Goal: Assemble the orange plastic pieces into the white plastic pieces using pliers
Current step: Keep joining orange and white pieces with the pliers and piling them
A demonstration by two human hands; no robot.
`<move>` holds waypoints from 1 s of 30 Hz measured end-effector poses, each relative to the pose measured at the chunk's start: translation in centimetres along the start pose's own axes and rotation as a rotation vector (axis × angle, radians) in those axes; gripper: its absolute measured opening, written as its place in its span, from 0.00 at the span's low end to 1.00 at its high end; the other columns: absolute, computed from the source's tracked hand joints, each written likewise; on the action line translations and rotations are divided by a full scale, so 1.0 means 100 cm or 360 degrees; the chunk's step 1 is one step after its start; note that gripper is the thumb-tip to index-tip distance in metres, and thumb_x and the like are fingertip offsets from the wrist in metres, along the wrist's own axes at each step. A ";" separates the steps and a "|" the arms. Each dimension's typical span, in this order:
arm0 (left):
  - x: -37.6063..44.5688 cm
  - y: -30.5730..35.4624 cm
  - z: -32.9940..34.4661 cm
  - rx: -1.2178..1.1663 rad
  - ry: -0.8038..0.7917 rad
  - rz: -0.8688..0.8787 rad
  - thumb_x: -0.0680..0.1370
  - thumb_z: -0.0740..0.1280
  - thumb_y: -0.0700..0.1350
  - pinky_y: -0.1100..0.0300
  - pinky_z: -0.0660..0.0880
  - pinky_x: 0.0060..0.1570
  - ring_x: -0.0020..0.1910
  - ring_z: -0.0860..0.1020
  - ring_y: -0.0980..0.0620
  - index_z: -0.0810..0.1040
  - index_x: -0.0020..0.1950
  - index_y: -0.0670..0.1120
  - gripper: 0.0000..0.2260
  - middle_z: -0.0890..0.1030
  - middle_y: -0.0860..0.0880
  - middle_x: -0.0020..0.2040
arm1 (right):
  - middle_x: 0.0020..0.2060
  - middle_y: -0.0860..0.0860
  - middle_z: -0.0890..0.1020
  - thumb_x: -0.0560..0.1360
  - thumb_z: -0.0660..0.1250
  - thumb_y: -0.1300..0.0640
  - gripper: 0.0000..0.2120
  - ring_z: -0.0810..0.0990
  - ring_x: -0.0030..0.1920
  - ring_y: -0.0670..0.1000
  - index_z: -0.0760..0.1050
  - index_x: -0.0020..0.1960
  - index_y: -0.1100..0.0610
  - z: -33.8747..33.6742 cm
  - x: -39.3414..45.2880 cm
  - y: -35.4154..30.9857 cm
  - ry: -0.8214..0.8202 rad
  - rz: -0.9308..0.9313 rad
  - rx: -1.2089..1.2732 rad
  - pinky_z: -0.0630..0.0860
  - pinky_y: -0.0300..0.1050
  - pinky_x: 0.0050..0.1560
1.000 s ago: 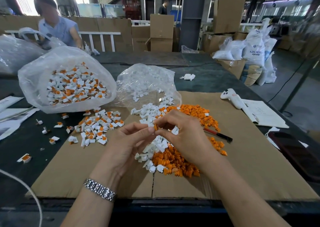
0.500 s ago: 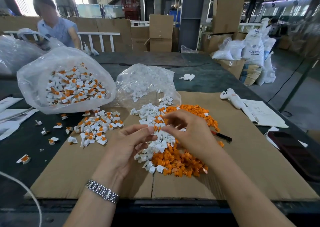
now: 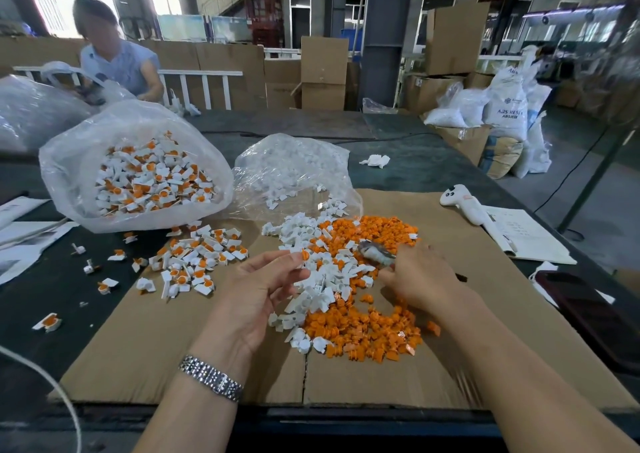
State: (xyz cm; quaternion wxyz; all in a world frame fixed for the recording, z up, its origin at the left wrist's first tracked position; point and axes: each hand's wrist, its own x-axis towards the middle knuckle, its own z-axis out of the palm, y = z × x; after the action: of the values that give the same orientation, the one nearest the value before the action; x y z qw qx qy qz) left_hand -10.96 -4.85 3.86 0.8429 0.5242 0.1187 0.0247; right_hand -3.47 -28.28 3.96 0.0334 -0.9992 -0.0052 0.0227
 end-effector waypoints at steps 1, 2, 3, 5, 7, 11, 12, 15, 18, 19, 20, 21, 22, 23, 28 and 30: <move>0.001 0.000 0.000 -0.0009 0.0016 -0.0002 0.55 0.83 0.47 0.65 0.79 0.30 0.41 0.87 0.50 0.85 0.53 0.40 0.28 0.88 0.41 0.46 | 0.58 0.59 0.74 0.79 0.64 0.42 0.20 0.75 0.55 0.58 0.72 0.59 0.58 -0.006 -0.002 -0.003 0.0041 0.0002 0.0074 0.75 0.53 0.54; 0.003 -0.001 0.001 -0.0022 0.0030 -0.0005 0.55 0.83 0.47 0.65 0.79 0.30 0.42 0.87 0.50 0.85 0.53 0.40 0.29 0.88 0.42 0.47 | 0.56 0.59 0.75 0.80 0.63 0.44 0.18 0.76 0.51 0.57 0.72 0.58 0.59 -0.013 -0.005 -0.006 0.0086 0.0003 0.0173 0.74 0.50 0.48; 0.004 -0.001 0.001 -0.0036 0.0038 -0.0006 0.55 0.83 0.46 0.65 0.78 0.30 0.42 0.87 0.50 0.84 0.54 0.40 0.29 0.88 0.42 0.47 | 0.53 0.58 0.76 0.81 0.62 0.46 0.16 0.76 0.48 0.55 0.73 0.56 0.59 -0.021 -0.008 -0.009 0.0116 -0.0009 0.0294 0.72 0.49 0.43; 0.006 -0.001 0.000 -0.0052 0.0036 -0.0001 0.57 0.83 0.46 0.65 0.79 0.32 0.44 0.87 0.50 0.84 0.55 0.40 0.28 0.88 0.43 0.48 | 0.45 0.56 0.79 0.82 0.60 0.51 0.11 0.77 0.40 0.51 0.75 0.55 0.58 -0.039 -0.017 -0.017 0.0013 -0.0062 0.0650 0.73 0.47 0.38; 0.008 -0.001 0.000 -0.0065 0.0027 0.0015 0.62 0.81 0.46 0.65 0.79 0.34 0.46 0.87 0.50 0.84 0.57 0.40 0.26 0.88 0.44 0.48 | 0.40 0.55 0.81 0.82 0.61 0.57 0.09 0.79 0.35 0.49 0.76 0.56 0.61 -0.054 -0.032 -0.025 -0.0396 -0.0082 0.1167 0.76 0.43 0.36; 0.010 0.002 0.002 -0.0116 0.0058 0.0070 0.64 0.80 0.44 0.65 0.78 0.34 0.45 0.87 0.51 0.83 0.56 0.39 0.22 0.88 0.44 0.48 | 0.45 0.56 0.83 0.83 0.62 0.59 0.07 0.83 0.42 0.51 0.73 0.58 0.62 -0.063 -0.059 -0.041 -0.0963 -0.0225 0.1461 0.81 0.50 0.50; 0.010 0.003 0.003 -0.0122 0.0066 0.0081 0.64 0.80 0.44 0.65 0.77 0.34 0.45 0.87 0.50 0.84 0.55 0.39 0.21 0.88 0.44 0.48 | 0.45 0.55 0.83 0.83 0.61 0.57 0.08 0.83 0.43 0.50 0.73 0.57 0.61 -0.063 -0.063 -0.045 -0.0961 -0.0265 0.1430 0.81 0.51 0.52; 0.010 0.006 0.005 -0.0135 0.0080 0.0111 0.65 0.80 0.42 0.67 0.77 0.31 0.43 0.87 0.51 0.83 0.56 0.38 0.21 0.88 0.42 0.49 | 0.46 0.56 0.85 0.84 0.60 0.53 0.09 0.83 0.44 0.50 0.73 0.54 0.59 -0.066 -0.071 -0.055 -0.0900 -0.0326 0.1380 0.79 0.52 0.53; 0.010 0.008 0.006 -0.0131 0.0105 0.0138 0.65 0.80 0.43 0.67 0.77 0.31 0.42 0.87 0.52 0.83 0.57 0.38 0.22 0.88 0.43 0.48 | 0.49 0.56 0.86 0.84 0.59 0.50 0.10 0.83 0.43 0.49 0.73 0.55 0.57 -0.067 -0.075 -0.061 -0.0842 -0.0369 0.1310 0.80 0.53 0.54; 0.009 0.007 0.007 -0.0117 0.0110 0.0151 0.64 0.80 0.44 0.67 0.77 0.31 0.42 0.87 0.52 0.84 0.55 0.39 0.21 0.88 0.43 0.48 | 0.47 0.56 0.85 0.85 0.59 0.50 0.10 0.82 0.42 0.49 0.73 0.55 0.57 -0.067 -0.076 -0.063 -0.0833 -0.0379 0.1310 0.79 0.51 0.51; 0.009 0.007 0.007 -0.0096 0.0109 0.0163 0.64 0.80 0.44 0.67 0.77 0.31 0.41 0.86 0.53 0.84 0.53 0.39 0.20 0.88 0.43 0.47 | 0.44 0.56 0.84 0.85 0.58 0.50 0.11 0.82 0.41 0.48 0.73 0.55 0.57 -0.066 -0.077 -0.065 -0.0831 -0.0385 0.1316 0.78 0.49 0.48; 0.009 0.006 0.007 -0.0072 0.0106 0.0172 0.64 0.79 0.44 0.67 0.76 0.30 0.41 0.86 0.53 0.85 0.50 0.40 0.17 0.88 0.43 0.47 | 0.42 0.55 0.83 0.85 0.58 0.49 0.12 0.81 0.40 0.49 0.72 0.54 0.57 -0.065 -0.078 -0.067 -0.0824 -0.0390 0.1318 0.77 0.47 0.46; 0.008 0.005 0.007 -0.0051 0.0105 0.0178 0.64 0.79 0.44 0.67 0.76 0.30 0.40 0.86 0.53 0.85 0.48 0.41 0.15 0.88 0.42 0.46 | 0.41 0.54 0.82 0.85 0.57 0.49 0.12 0.80 0.39 0.49 0.72 0.53 0.57 -0.064 -0.079 -0.068 -0.0808 -0.0400 0.1311 0.76 0.45 0.44; 0.008 0.004 0.006 -0.0038 0.0108 0.0179 0.64 0.79 0.44 0.67 0.76 0.30 0.40 0.86 0.54 0.86 0.47 0.41 0.14 0.88 0.43 0.46 | 0.40 0.54 0.81 0.85 0.57 0.48 0.13 0.79 0.37 0.49 0.72 0.52 0.57 -0.062 -0.080 -0.069 -0.0787 -0.0412 0.1302 0.76 0.44 0.42; 0.007 0.003 0.005 -0.0039 0.0137 0.0159 0.66 0.79 0.41 0.67 0.77 0.31 0.38 0.85 0.54 0.85 0.46 0.40 0.11 0.88 0.43 0.42 | 0.37 0.54 0.78 0.84 0.55 0.42 0.21 0.75 0.34 0.52 0.74 0.49 0.59 -0.045 -0.085 -0.079 -0.0482 -0.0437 0.1122 0.79 0.54 0.41; 0.007 0.002 0.005 -0.0029 0.0161 0.0147 0.71 0.77 0.39 0.67 0.78 0.32 0.38 0.85 0.54 0.85 0.46 0.40 0.06 0.87 0.44 0.41 | 0.35 0.54 0.75 0.83 0.56 0.41 0.21 0.73 0.33 0.54 0.73 0.46 0.58 -0.036 -0.085 -0.084 -0.0332 -0.0413 0.1085 0.77 0.55 0.39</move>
State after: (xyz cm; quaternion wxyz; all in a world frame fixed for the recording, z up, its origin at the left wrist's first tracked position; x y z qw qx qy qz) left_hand -10.12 -5.09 4.12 0.8385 0.5195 0.1366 0.0913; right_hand -11.84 -20.22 8.50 0.3659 -0.9140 -0.1273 0.1204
